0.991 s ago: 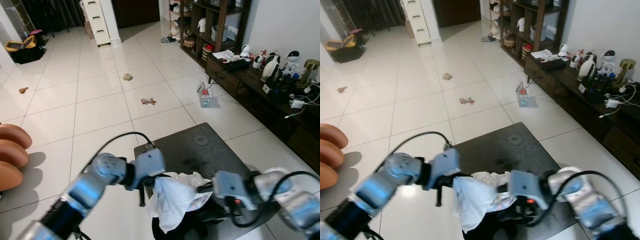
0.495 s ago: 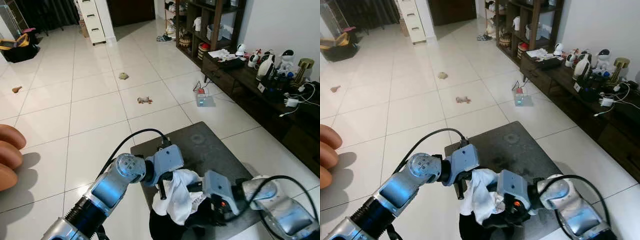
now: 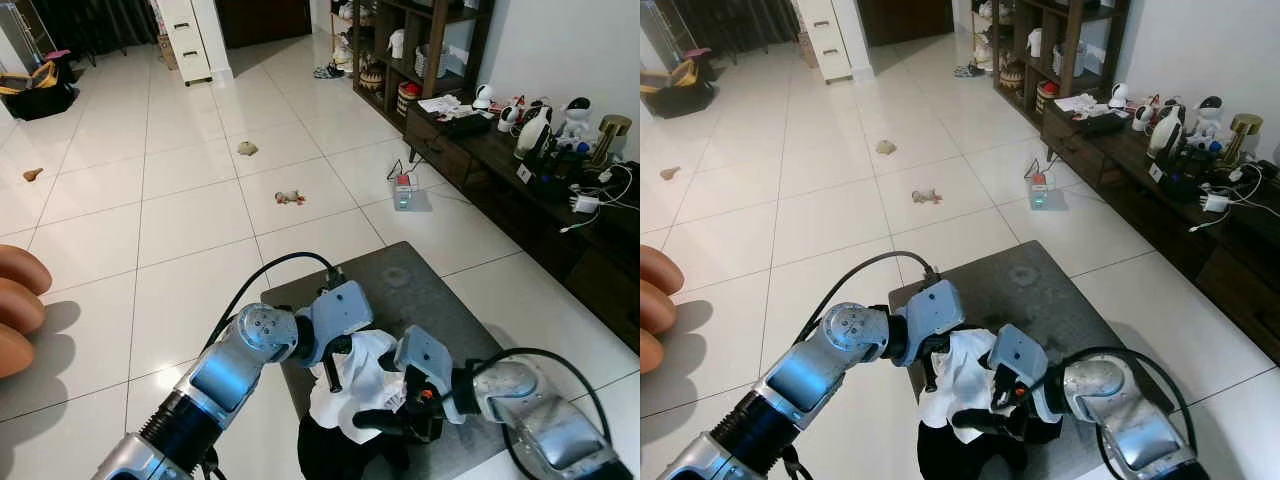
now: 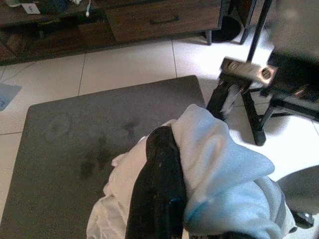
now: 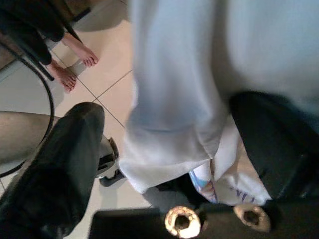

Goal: Hang hanger

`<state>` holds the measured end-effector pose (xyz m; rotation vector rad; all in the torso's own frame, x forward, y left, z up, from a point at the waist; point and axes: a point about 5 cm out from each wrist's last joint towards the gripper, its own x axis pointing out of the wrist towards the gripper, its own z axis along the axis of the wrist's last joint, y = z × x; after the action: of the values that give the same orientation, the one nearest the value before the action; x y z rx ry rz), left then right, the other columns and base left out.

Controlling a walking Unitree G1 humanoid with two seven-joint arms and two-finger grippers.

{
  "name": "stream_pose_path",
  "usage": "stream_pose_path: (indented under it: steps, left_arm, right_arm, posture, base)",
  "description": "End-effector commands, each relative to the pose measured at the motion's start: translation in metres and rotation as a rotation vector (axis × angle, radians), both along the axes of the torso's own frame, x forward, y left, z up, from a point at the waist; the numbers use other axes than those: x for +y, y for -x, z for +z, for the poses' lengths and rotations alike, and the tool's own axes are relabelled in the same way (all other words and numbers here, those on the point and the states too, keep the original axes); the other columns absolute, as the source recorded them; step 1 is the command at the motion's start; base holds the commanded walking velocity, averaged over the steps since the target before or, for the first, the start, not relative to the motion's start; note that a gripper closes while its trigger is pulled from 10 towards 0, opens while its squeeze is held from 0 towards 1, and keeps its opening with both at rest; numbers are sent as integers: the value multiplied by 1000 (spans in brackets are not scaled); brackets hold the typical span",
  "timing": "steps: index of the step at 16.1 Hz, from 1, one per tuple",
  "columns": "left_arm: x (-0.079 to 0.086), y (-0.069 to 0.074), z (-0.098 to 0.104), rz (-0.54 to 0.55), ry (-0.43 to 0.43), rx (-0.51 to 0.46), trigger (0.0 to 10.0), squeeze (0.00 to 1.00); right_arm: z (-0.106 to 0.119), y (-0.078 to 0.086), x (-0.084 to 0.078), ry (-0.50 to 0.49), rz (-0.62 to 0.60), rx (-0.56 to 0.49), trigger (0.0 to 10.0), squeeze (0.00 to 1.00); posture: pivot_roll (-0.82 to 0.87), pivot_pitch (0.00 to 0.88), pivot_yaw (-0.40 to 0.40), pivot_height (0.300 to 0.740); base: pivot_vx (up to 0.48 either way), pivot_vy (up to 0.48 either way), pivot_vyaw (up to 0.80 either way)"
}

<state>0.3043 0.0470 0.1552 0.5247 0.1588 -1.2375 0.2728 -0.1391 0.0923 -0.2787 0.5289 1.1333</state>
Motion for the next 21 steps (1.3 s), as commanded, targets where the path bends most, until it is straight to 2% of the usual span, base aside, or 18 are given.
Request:
stream_pose_path:
  steps: [1, 2, 6, 12, 14, 18, 21]
  left_arm:
    - [2, -5, 4, 19, -1, -11, 0, 0]
    - [2, -5, 5, 21, 1, -11, 0, 0]
    - [3, -7, 6, 33, 7, -12, 0, 0]
    - [3, -7, 6, 33, 17, -5, 0, 0]
    - [3, -7, 5, 39, 18, -2, 0, 0]
    - [5, -5, 3, 48, 24, 7, 0, 0]
    - [7, -6, 2, 64, 31, 10, 0, 0]
  right_arm:
    - [-1, -3, 0, 1, -29, 9, 2471, 0]
    - [-1, -3, 1, -15, -36, 15, 0, 0]
    - [-3, -5, 3, -33, -87, 27, 0, 0]
    - [3, -11, 5, -113, -168, 35, 0, 0]
    - [8, -12, 5, -167, -216, 37, 0, 0]
    - [12, -9, 6, -218, -264, 49, 0, 0]
    - [11, -5, 6, -216, -264, 64, 0, 0]
  posture:
    - [-51, 90, 46, 740]
    - [-50, 90, 46, 740]
    - [-46, 88, 44, 740]
    - [-46, 86, 40, 740]
    - [-44, 85, 37, 740]
    - [-44, 89, 31, 740]
    - [-43, 88, 27, 740]
  base:
    - [0, 0, 0]
    - [0, 0, 0]
    - [0, 0, 0]
    - [0, 0, 0]
    - [0, 0, 0]
    - [0, 0, 0]
    - [0, 0, 0]
